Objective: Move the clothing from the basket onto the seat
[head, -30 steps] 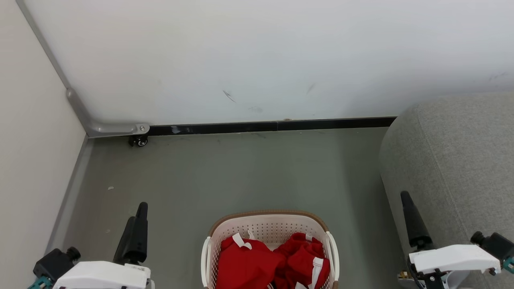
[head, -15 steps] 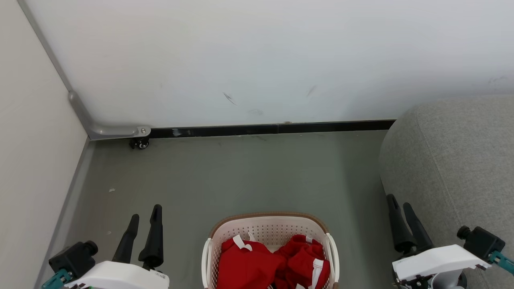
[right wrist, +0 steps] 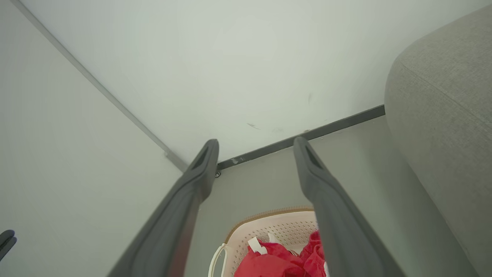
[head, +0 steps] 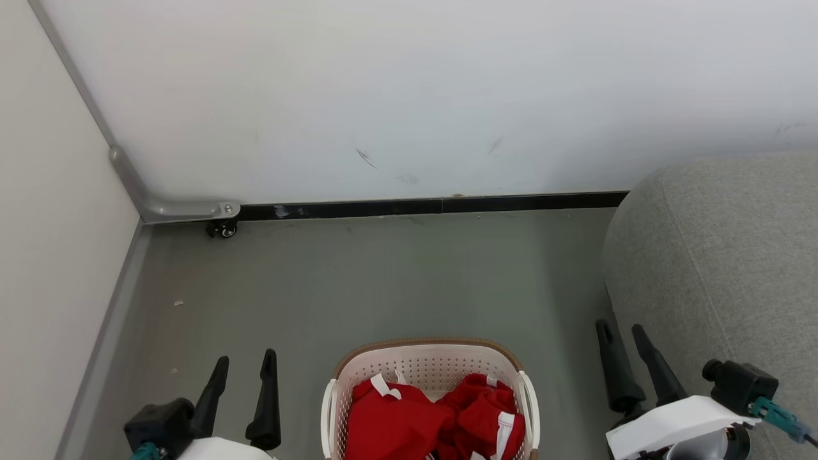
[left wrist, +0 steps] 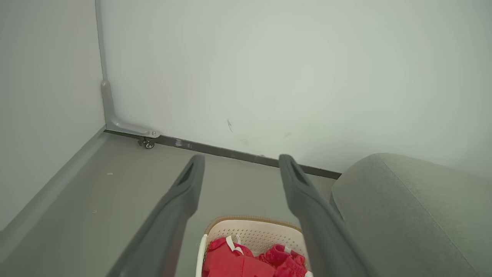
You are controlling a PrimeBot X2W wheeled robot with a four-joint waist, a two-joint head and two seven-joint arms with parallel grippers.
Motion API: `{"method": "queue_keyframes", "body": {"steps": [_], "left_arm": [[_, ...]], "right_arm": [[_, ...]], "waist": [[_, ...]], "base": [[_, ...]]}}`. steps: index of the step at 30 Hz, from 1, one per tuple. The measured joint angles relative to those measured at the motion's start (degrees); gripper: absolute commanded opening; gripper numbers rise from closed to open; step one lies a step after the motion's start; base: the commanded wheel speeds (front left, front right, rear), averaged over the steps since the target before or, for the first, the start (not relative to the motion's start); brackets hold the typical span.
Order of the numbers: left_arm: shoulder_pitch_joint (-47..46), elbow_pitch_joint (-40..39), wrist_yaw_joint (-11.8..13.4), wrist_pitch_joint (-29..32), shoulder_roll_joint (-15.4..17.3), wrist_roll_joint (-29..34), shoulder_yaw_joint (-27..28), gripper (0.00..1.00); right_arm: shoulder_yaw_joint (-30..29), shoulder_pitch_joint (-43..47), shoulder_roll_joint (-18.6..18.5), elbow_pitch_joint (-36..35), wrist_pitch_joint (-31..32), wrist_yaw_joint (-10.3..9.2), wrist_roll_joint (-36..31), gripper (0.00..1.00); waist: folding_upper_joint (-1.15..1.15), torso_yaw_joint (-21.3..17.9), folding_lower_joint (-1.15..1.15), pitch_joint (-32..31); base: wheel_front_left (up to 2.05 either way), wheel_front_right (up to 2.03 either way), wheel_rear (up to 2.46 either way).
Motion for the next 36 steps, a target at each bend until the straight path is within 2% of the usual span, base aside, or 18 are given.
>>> {"method": "queue_keyframes", "body": {"steps": [26, 36], "left_arm": [[0.4, 1.1, 6.0, -5.0, -0.2, 20.6, -2.9, 1.0], [0.4, 2.3, 6.6, -5.3, -0.8, 20.2, -1.9, 1.0]], "right_arm": [[0.8, -0.1, 0.5, 1.8, -2.5, 0.02, -22.4, 1.0], [-0.3, -1.0, 0.5, 2.0, -2.6, 0.02, -23.7, 1.0]], "waist": [[0.0, 0.1, -0.04, 0.3], [0.0, 0.1, -0.04, 0.6]], "base": [[0.0, 0.0, 0.0], [0.0, 0.0, 0.0]]}}
